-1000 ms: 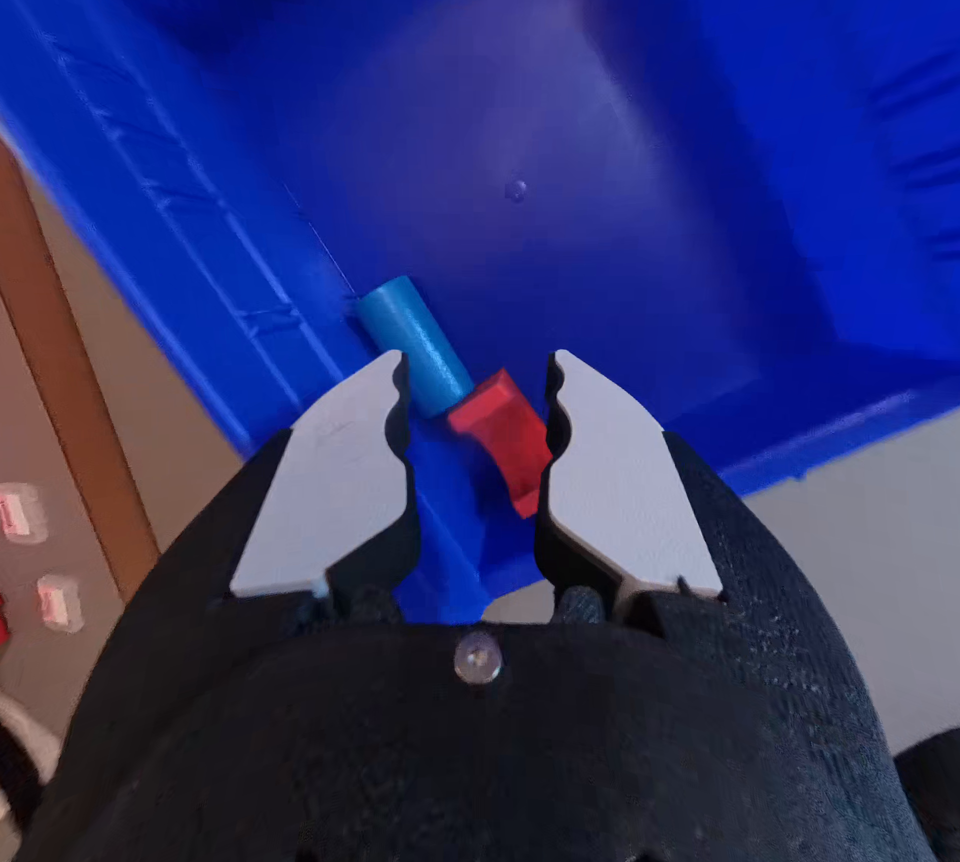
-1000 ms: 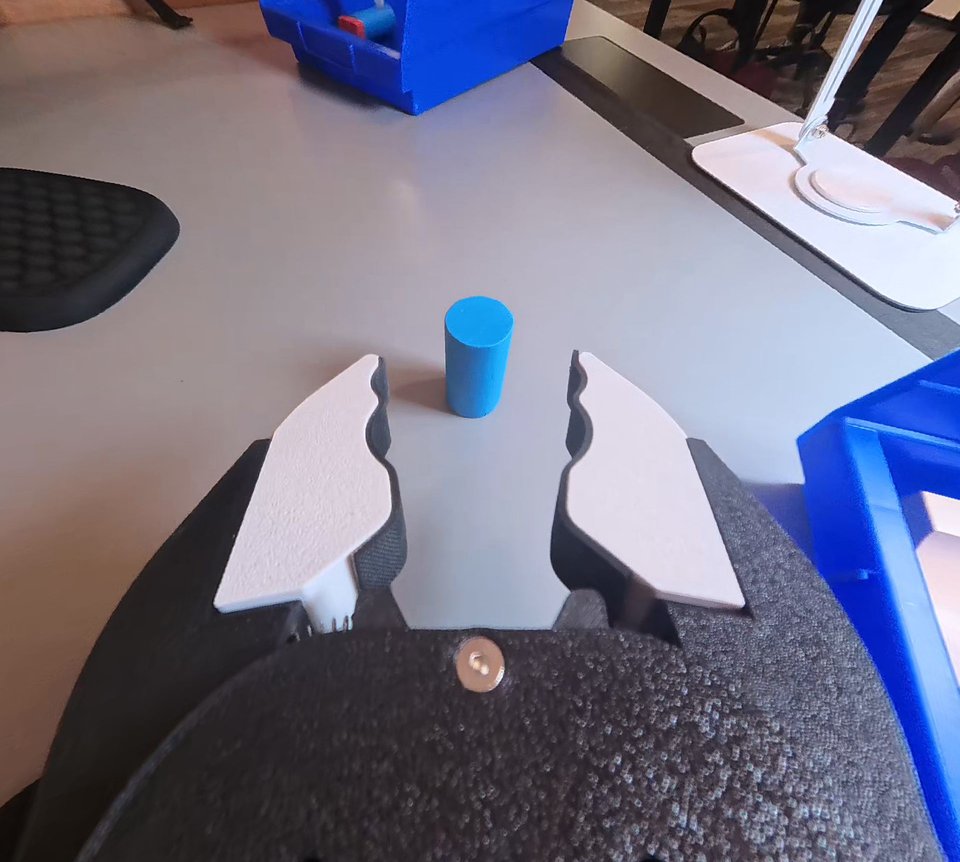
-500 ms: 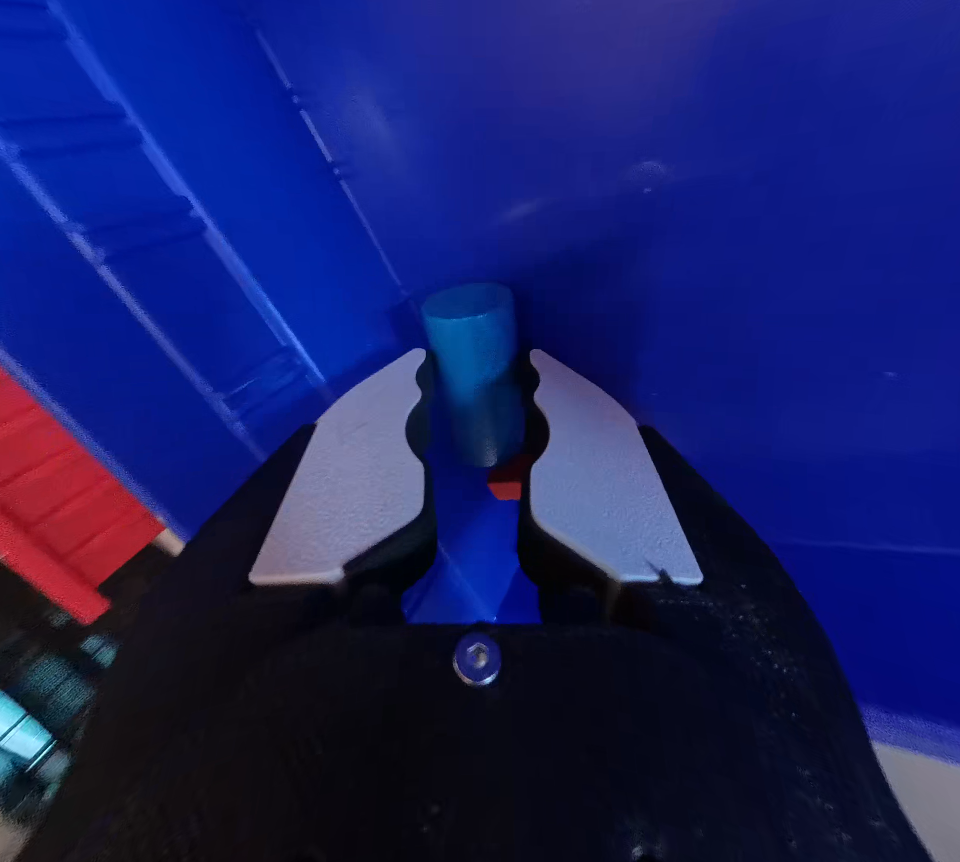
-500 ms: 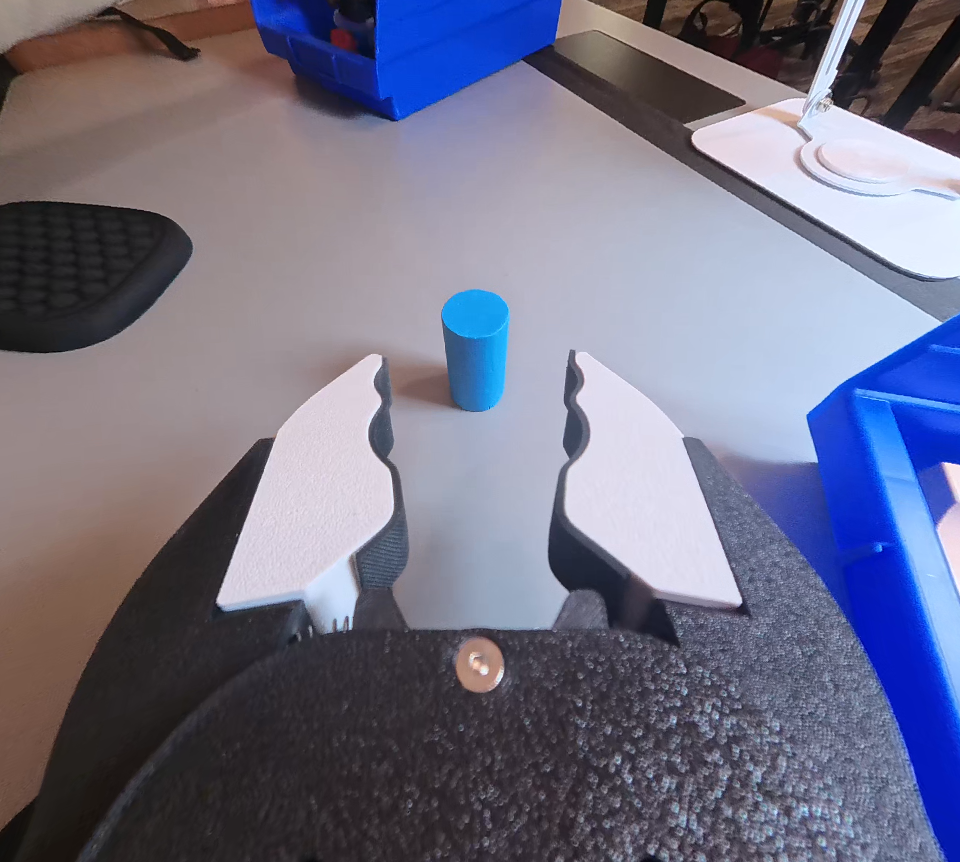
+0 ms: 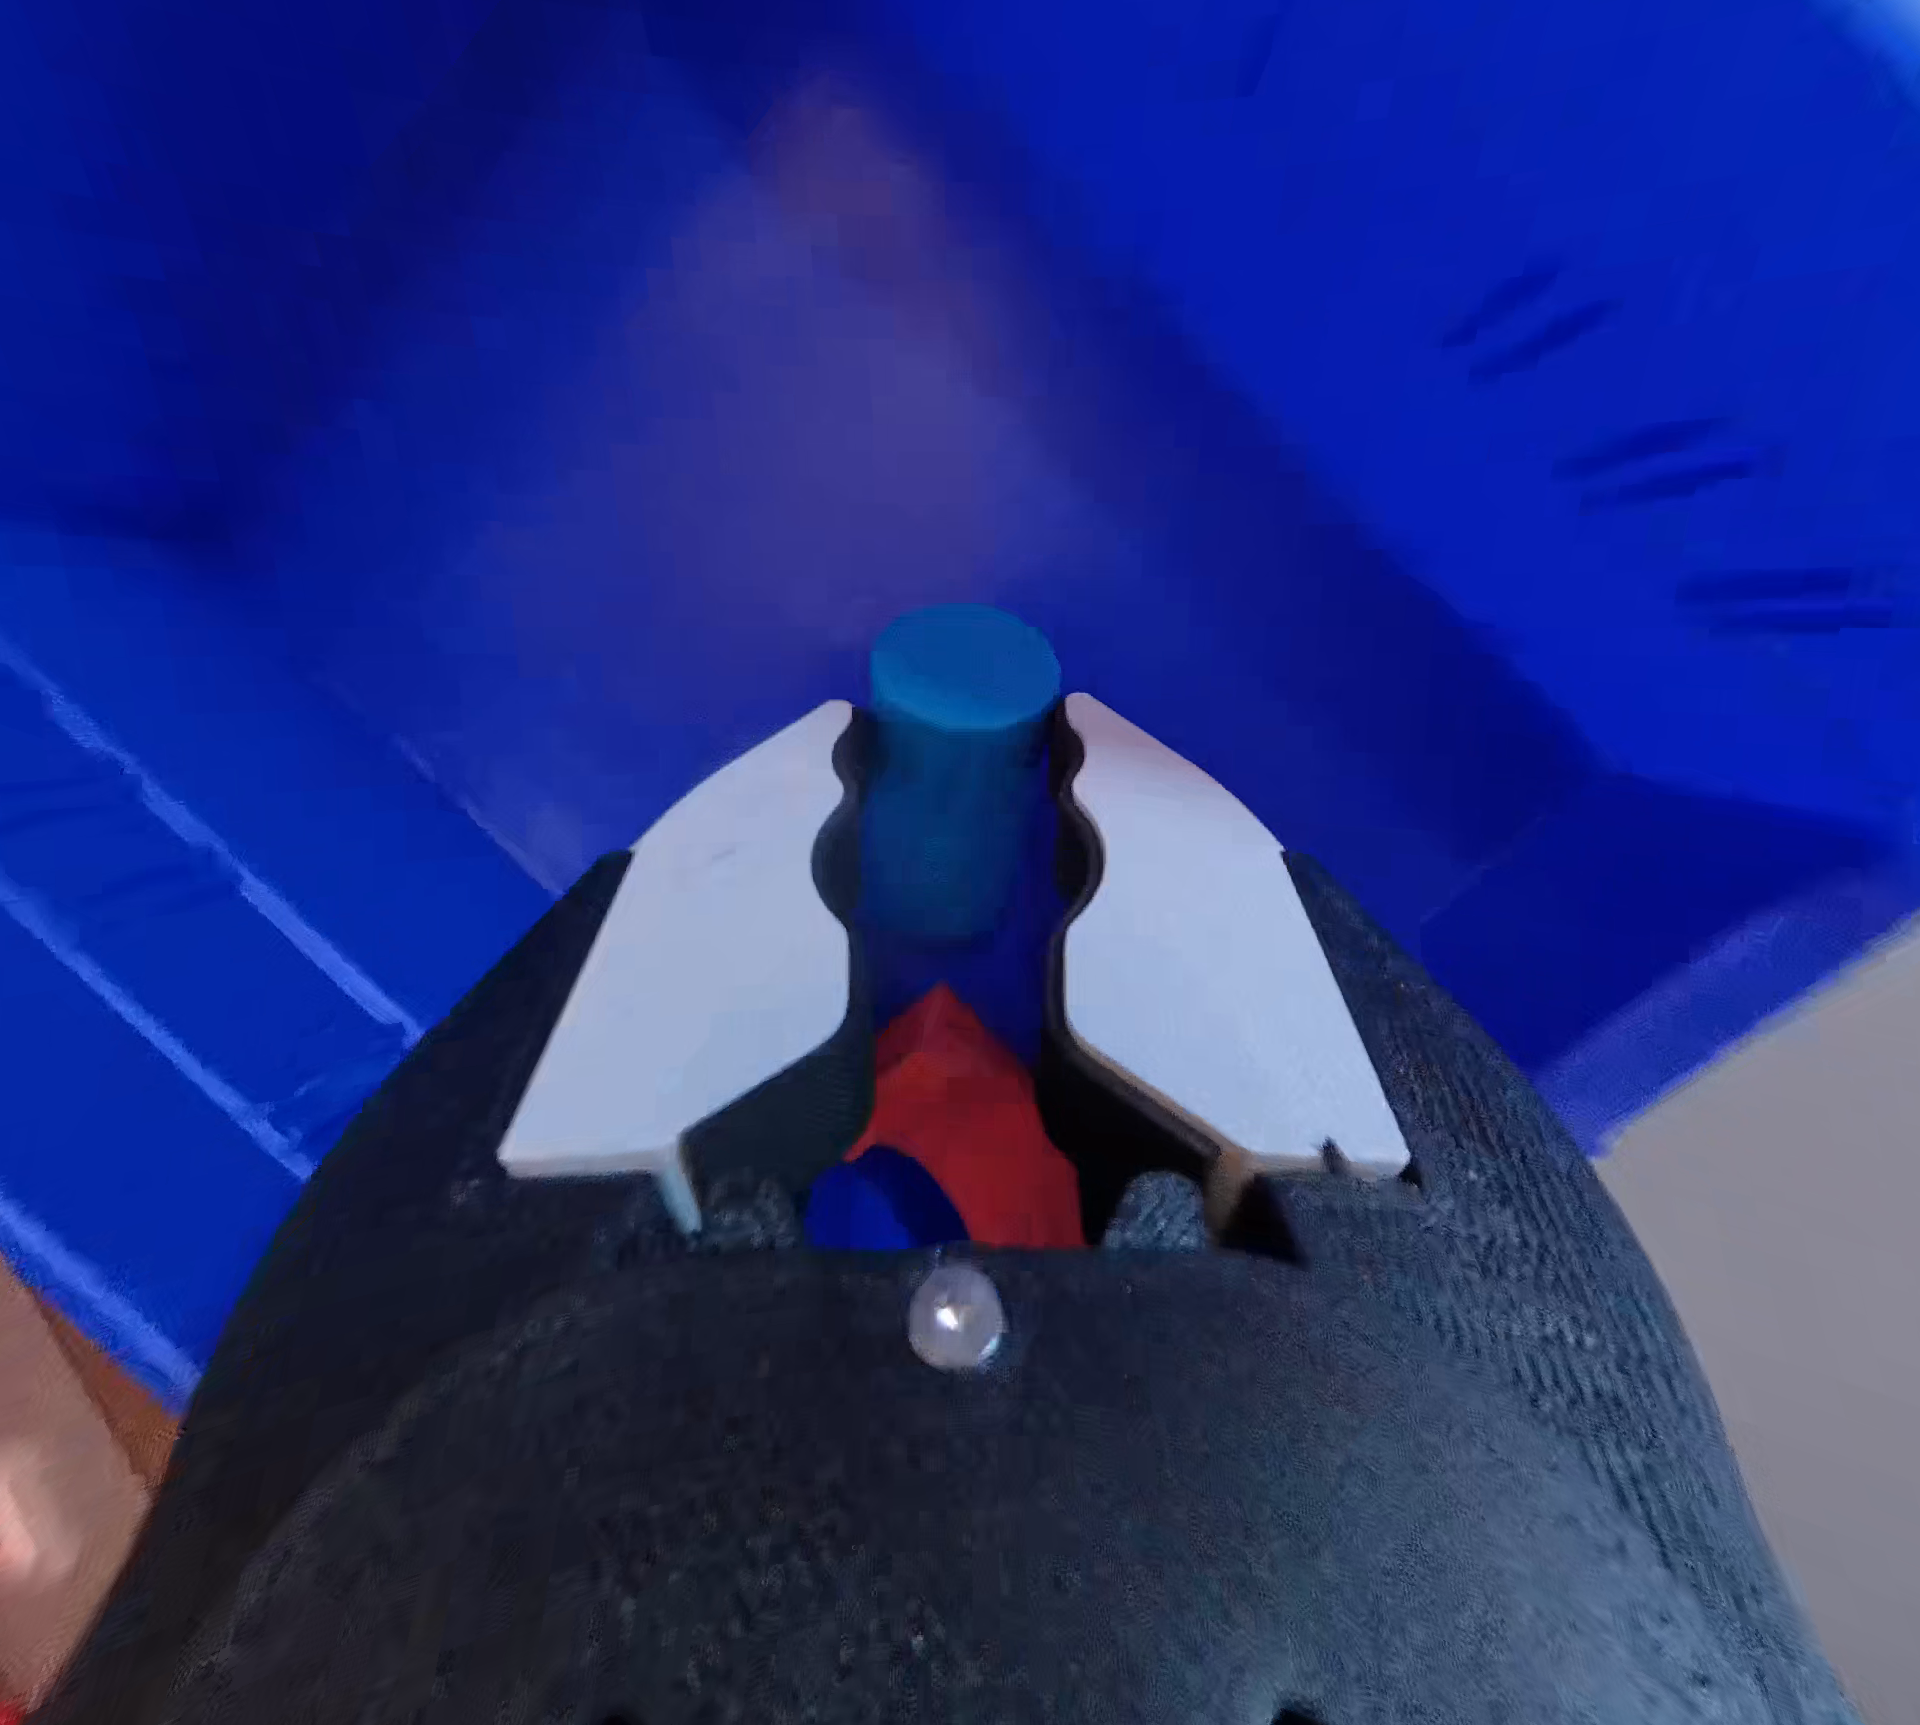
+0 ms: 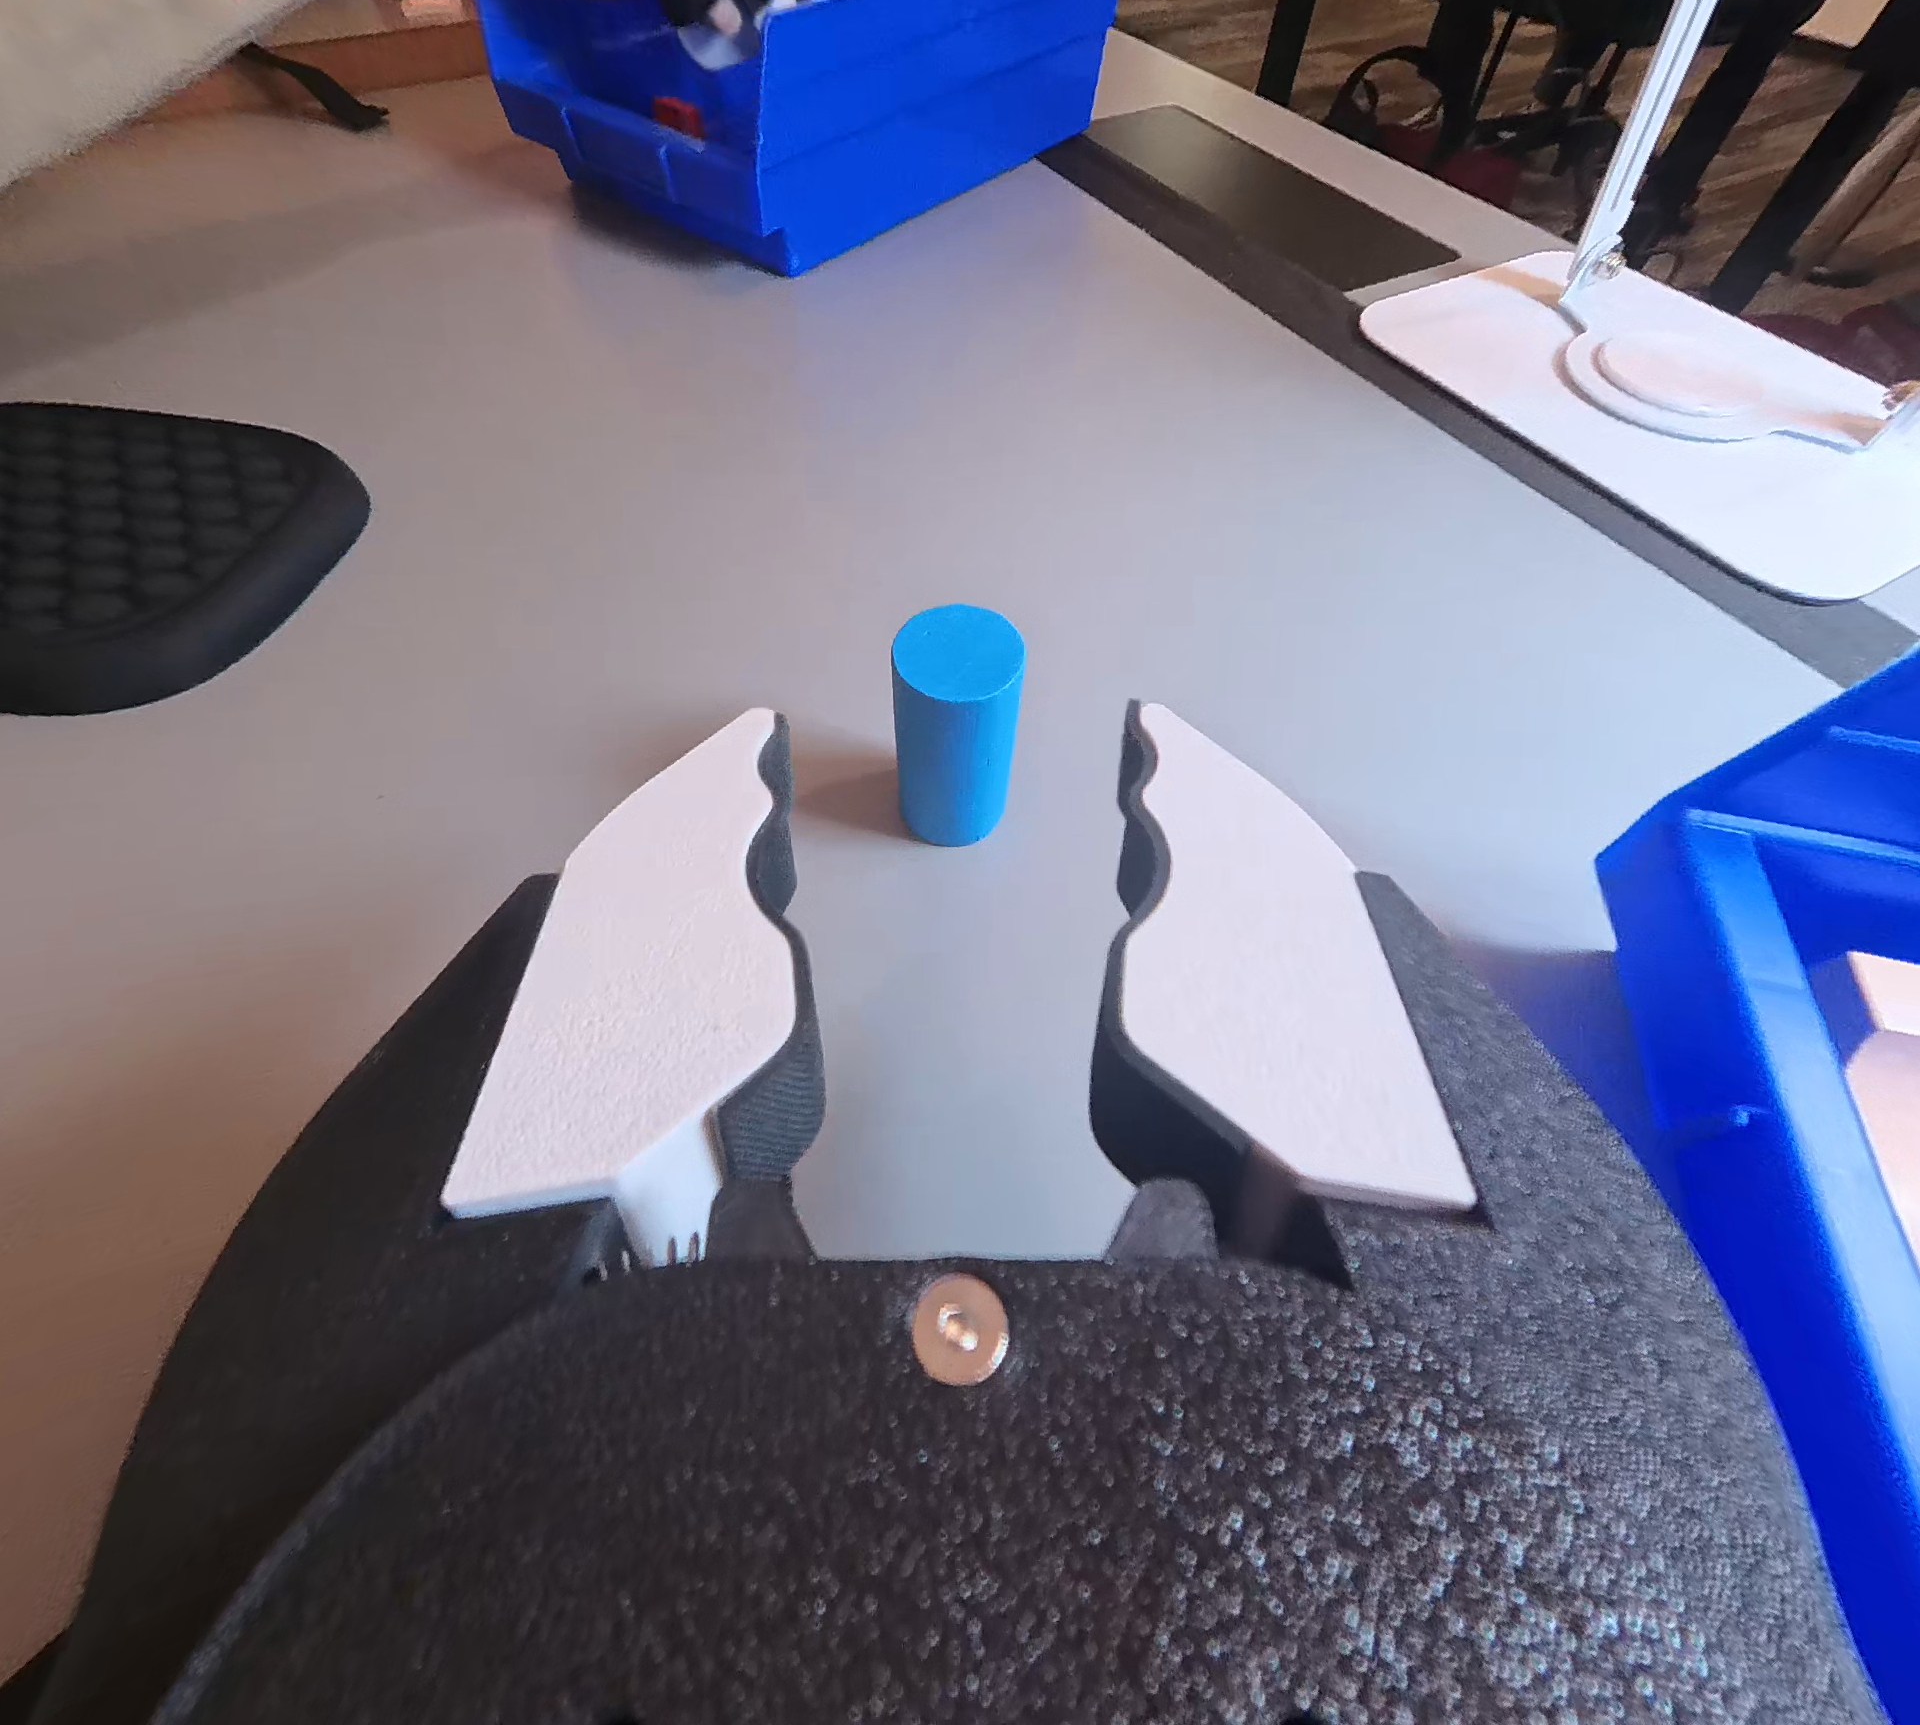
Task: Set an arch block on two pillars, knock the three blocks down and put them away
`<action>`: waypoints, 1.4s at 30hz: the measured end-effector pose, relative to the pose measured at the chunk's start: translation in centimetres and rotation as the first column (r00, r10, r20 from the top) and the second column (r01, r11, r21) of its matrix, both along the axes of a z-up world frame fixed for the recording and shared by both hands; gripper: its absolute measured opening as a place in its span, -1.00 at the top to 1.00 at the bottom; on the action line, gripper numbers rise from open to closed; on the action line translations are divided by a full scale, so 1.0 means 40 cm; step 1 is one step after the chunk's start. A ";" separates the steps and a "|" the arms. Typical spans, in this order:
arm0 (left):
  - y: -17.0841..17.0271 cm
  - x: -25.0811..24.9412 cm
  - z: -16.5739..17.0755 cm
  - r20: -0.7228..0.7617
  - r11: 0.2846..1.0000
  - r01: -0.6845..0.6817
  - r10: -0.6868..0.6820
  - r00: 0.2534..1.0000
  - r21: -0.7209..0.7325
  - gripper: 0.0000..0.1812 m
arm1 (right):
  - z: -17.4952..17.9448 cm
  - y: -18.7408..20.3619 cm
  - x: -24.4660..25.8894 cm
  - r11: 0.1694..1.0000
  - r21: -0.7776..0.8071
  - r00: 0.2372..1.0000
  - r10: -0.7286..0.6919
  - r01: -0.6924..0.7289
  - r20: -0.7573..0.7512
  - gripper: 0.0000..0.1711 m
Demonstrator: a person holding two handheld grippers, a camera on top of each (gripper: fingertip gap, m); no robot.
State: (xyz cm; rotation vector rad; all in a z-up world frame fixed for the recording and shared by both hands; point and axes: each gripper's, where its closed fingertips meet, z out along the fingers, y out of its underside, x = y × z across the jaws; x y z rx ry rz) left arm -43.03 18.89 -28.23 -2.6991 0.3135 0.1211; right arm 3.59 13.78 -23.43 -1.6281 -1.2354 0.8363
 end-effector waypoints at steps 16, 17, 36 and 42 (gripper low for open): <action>-0.148 0.827 0.204 0.250 0.540 0.394 -0.771 0.585 0.744 0.64 | 0.001 -0.007 -0.026 0.996 0.091 0.998 -0.026 0.020 0.063 0.23; -0.148 0.854 0.169 0.268 0.552 0.409 -0.776 0.571 0.727 0.64 | -0.016 -0.003 -0.020 0.997 0.070 0.996 -0.029 0.023 0.081 0.22; -0.161 0.902 -0.014 0.160 0.592 0.589 -0.767 0.622 0.550 0.65 | -0.121 0.021 -0.100 1.000 -0.014 0.975 0.029 -0.026 0.222 0.60; -0.155 0.916 -0.015 0.168 0.593 0.592 -0.770 0.615 0.546 0.65 | -0.121 0.018 -0.105 0.999 0.011 0.975 0.045 -0.048 0.219 0.60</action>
